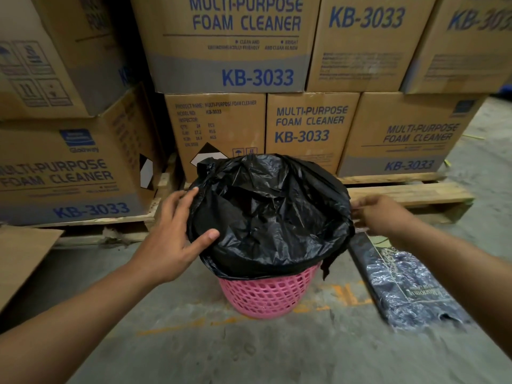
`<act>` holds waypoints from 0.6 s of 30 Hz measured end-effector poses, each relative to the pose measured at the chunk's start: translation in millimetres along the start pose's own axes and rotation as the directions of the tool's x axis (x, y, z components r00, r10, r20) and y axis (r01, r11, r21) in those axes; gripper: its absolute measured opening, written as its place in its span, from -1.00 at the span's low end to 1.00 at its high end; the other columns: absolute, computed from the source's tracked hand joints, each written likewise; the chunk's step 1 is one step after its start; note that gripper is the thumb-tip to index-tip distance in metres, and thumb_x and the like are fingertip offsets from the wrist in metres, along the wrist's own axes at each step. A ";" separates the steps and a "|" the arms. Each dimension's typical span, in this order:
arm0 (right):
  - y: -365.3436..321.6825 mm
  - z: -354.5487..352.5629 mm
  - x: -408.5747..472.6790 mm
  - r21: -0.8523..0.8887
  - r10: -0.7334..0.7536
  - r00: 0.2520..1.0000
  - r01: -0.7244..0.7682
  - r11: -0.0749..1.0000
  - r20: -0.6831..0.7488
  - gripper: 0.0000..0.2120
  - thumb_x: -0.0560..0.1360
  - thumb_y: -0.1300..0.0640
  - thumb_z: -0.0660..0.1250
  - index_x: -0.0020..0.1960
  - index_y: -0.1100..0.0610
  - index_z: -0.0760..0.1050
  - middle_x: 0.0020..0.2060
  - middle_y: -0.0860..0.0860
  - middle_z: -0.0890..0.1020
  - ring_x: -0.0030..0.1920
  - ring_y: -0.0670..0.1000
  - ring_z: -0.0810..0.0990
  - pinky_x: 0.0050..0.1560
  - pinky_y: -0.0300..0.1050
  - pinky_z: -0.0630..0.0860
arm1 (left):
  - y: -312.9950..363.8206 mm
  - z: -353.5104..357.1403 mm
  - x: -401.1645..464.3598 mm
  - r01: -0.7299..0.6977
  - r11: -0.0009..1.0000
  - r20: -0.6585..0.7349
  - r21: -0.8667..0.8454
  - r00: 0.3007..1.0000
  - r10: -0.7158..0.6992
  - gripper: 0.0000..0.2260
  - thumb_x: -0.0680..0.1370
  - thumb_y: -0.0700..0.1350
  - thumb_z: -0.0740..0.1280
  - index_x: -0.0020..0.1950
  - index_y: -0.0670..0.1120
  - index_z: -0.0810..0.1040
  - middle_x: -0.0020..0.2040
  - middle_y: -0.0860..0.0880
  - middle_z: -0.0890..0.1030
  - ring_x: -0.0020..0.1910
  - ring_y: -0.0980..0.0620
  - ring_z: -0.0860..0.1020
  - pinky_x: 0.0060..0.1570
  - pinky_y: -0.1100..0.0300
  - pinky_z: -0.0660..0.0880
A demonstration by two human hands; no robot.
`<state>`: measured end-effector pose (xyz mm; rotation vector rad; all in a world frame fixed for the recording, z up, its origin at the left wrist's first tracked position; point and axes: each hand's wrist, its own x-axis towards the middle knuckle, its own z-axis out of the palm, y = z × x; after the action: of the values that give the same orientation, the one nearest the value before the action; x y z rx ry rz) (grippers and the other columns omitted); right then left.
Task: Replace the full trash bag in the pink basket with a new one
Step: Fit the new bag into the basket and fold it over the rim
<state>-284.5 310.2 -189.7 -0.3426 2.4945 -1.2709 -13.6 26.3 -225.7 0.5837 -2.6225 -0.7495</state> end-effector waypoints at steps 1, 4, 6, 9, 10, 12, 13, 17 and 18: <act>-6.3 -6.7 4.6 -0.030 -0.016 0.997 0.013 0.999 -0.080 -0.77 0.56 0.31 0.16 0.11 0.18 0.54 -0.10 0.14 0.63 -0.25 0.05 0.52 -0.31 -0.11 0.42 | 0.8 -2.1 2.8 0.001 1.000 -0.030 -0.002 1.000 -0.001 -0.11 0.38 0.58 0.04 0.59 0.20 -0.08 0.53 0.13 0.00 0.52 -0.10 0.19 0.40 -0.16 0.34; -31.2 -15.1 10.8 -0.178 -0.237 0.952 0.203 0.963 -0.196 -0.74 0.61 0.15 0.18 0.26 0.02 0.51 0.06 0.00 0.58 0.01 0.03 0.53 0.01 -0.06 0.46 | 7.1 -4.7 11.3 -0.022 1.000 -0.062 -0.003 0.998 0.022 -0.17 0.40 0.56 0.05 0.58 0.23 -0.06 0.57 0.12 -0.01 0.55 -0.08 0.15 0.40 -0.22 0.31; -44.3 -2.4 12.3 -0.162 -0.322 0.947 0.315 0.935 -0.020 -0.64 0.63 0.06 0.19 0.41 0.06 0.40 0.22 0.03 0.53 0.22 0.05 0.49 0.23 -0.08 0.38 | 11.8 -3.3 16.5 -0.039 0.999 -0.047 -0.005 0.998 0.039 -0.18 0.40 0.55 0.05 0.57 0.25 -0.05 0.59 0.13 -0.02 0.57 -0.03 0.10 0.43 -0.18 0.27; -49.0 24.9 20.9 -0.112 -0.257 0.946 0.282 0.953 0.199 -0.51 0.65 -0.02 0.14 0.51 0.16 0.24 0.37 -0.02 0.40 0.41 0.04 0.34 0.32 -0.20 0.23 | 16.8 1.0 22.2 -0.045 0.999 -0.013 -0.030 0.999 0.045 -0.18 0.39 0.55 0.05 0.57 0.28 -0.06 0.59 0.16 -0.05 0.53 0.10 0.09 0.41 0.01 0.22; -48.5 29.9 26.4 -0.063 -0.217 0.957 0.232 0.971 0.194 -0.53 0.65 -0.04 0.13 0.48 0.17 0.29 0.34 -0.05 0.41 0.38 0.04 0.37 0.28 -0.22 0.24 | 17.6 2.3 23.4 -0.049 0.998 -0.010 -0.045 0.999 0.049 -0.18 0.39 0.55 0.06 0.57 0.29 -0.06 0.59 0.17 -0.06 0.49 0.16 0.09 0.39 0.07 0.21; -44.2 32.6 37.5 0.147 -0.064 0.979 0.036 0.989 0.192 -0.52 0.61 -0.16 0.15 0.36 0.15 0.46 0.31 0.05 0.54 0.29 0.09 0.50 0.32 -0.09 0.35 | 18.3 3.8 25.0 -0.055 0.995 -0.013 -0.078 0.998 0.055 -0.20 0.40 0.53 0.07 0.57 0.29 -0.05 0.59 0.19 -0.06 0.42 0.26 0.07 0.34 0.14 0.18; -40.9 31.7 41.3 0.251 0.020 0.968 -0.085 0.964 0.249 -0.46 0.58 -0.24 0.15 0.30 0.15 0.52 0.24 0.10 0.60 0.22 0.11 0.56 0.30 0.00 0.42 | 18.5 4.1 25.4 -0.057 0.994 -0.015 -0.094 0.998 0.056 -0.20 0.40 0.52 0.08 0.57 0.29 -0.04 0.58 0.20 -0.05 0.41 0.29 0.06 0.33 0.17 0.17; -21.8 28.6 49.7 0.396 0.133 0.872 -0.343 0.852 0.470 -0.27 0.47 -0.46 0.03 0.13 0.10 0.64 0.04 0.12 0.70 0.09 0.11 0.64 0.09 0.02 0.50 | 14.9 4.4 23.9 -0.073 0.989 -0.023 -0.126 0.997 0.071 -0.21 0.38 0.56 0.08 0.55 0.33 -0.02 0.57 0.24 -0.05 0.46 0.29 0.04 0.35 0.18 0.15; -20.6 28.1 52.6 0.367 0.146 0.871 -0.342 0.865 0.468 -0.22 0.44 -0.49 0.00 0.13 0.11 0.64 0.04 0.13 0.70 0.09 0.11 0.63 0.12 0.03 0.50 | 12.8 4.3 23.2 -0.076 0.988 -0.023 -0.134 0.997 0.073 -0.21 0.37 0.57 0.08 0.55 0.34 -0.01 0.57 0.24 -0.05 0.48 0.28 0.04 0.35 0.18 0.15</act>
<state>-320.7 259.1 -197.5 -0.1507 1.7556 -1.4203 -39.0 27.0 -216.9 0.4495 -2.5376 -0.8856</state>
